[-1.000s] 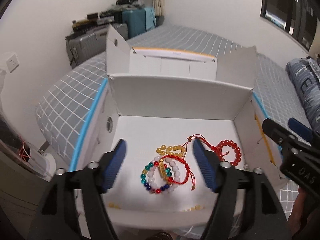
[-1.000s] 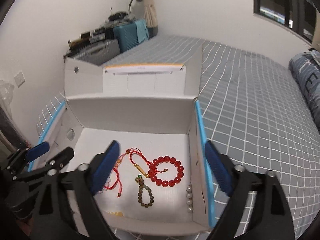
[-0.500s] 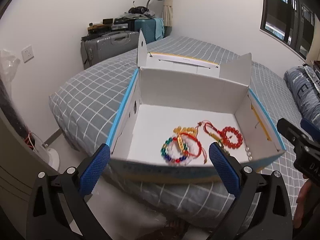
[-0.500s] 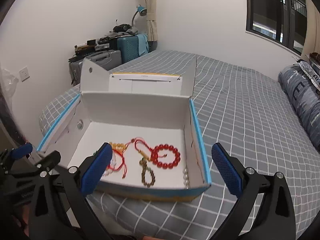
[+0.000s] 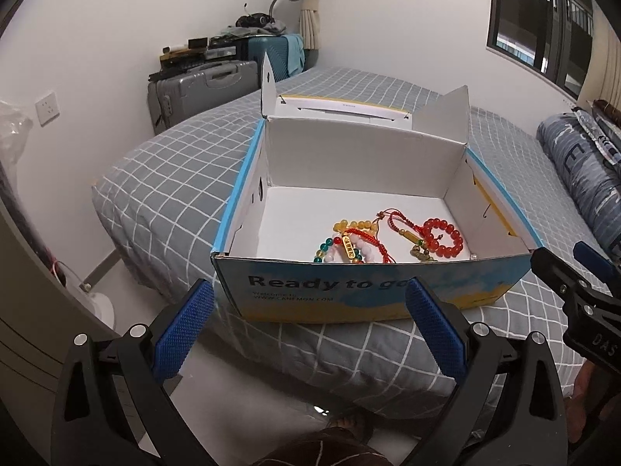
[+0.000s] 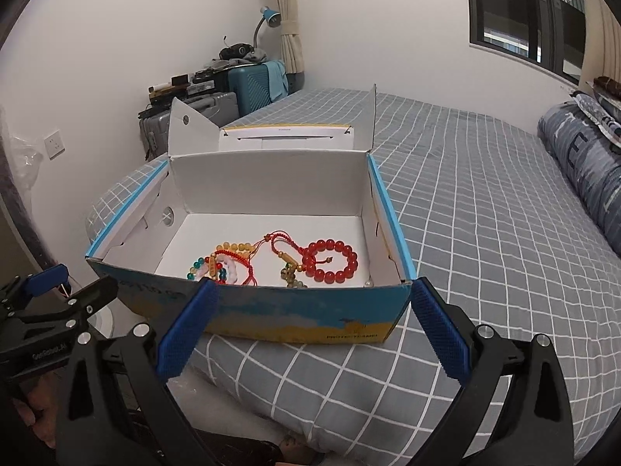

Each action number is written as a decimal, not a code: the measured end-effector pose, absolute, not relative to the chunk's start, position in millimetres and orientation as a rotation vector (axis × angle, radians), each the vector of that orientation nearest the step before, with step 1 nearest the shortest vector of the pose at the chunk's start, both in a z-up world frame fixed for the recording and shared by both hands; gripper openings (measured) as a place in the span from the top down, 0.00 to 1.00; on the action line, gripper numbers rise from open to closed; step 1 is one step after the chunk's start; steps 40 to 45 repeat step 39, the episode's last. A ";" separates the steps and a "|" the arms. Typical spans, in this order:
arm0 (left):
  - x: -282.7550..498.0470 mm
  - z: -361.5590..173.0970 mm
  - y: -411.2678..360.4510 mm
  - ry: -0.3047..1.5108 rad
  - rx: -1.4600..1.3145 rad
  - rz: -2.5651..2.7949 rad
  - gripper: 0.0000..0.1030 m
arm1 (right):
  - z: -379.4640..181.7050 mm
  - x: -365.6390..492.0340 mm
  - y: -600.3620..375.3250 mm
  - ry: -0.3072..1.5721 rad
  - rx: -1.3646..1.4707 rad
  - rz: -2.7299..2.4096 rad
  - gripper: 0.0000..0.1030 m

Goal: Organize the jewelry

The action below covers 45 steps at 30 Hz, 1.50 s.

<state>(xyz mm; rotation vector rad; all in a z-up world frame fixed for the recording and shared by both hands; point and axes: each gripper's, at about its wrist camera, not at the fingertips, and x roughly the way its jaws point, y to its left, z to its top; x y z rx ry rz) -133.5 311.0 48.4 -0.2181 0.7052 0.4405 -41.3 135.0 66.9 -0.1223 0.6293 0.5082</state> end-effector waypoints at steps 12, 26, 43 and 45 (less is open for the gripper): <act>-129.9 53.0 303.2 0.694 -0.175 0.449 0.06 | 64.4 -41.2 136.2 0.638 -0.115 0.506 0.07; -127.2 51.7 299.3 0.701 -0.182 0.441 0.06 | 62.5 -39.9 135.4 0.644 -0.109 0.504 0.07; -126.8 51.2 296.2 0.700 -0.194 0.431 0.06 | 60.5 -38.6 133.3 0.648 -0.112 0.498 0.07; -126.8 51.2 296.2 0.700 -0.194 0.431 0.06 | 60.5 -38.6 133.3 0.648 -0.112 0.498 0.07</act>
